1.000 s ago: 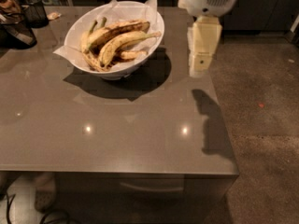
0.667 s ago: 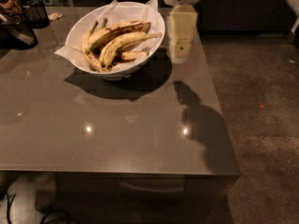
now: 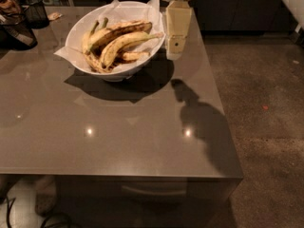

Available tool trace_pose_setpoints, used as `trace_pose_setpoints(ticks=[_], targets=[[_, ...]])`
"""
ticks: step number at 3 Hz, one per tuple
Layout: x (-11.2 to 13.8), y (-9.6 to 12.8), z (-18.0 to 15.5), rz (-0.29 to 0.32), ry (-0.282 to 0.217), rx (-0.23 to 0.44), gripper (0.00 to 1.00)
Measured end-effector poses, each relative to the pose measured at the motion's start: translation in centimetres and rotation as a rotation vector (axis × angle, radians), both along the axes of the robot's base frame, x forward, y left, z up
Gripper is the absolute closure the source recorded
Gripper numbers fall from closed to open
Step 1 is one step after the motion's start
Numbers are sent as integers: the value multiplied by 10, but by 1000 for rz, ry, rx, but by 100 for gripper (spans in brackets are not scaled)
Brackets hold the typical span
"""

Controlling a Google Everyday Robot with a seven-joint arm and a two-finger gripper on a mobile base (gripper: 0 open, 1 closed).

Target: Pick banana from white bowl

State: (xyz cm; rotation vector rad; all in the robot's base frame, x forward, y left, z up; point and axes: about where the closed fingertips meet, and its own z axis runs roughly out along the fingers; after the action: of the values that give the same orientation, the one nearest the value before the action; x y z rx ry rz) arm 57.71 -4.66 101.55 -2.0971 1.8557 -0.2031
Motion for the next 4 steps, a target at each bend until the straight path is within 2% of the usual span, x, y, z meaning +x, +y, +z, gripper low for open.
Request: trace_pose_setpoints(ticks=[1, 2, 3, 4], targets=[[23, 18, -2, 23, 36, 45, 0], [53, 40, -1, 36, 44, 101, 0], [76, 55, -6, 32, 54, 142, 10], [91, 66, -17, 23, 72, 156, 19]])
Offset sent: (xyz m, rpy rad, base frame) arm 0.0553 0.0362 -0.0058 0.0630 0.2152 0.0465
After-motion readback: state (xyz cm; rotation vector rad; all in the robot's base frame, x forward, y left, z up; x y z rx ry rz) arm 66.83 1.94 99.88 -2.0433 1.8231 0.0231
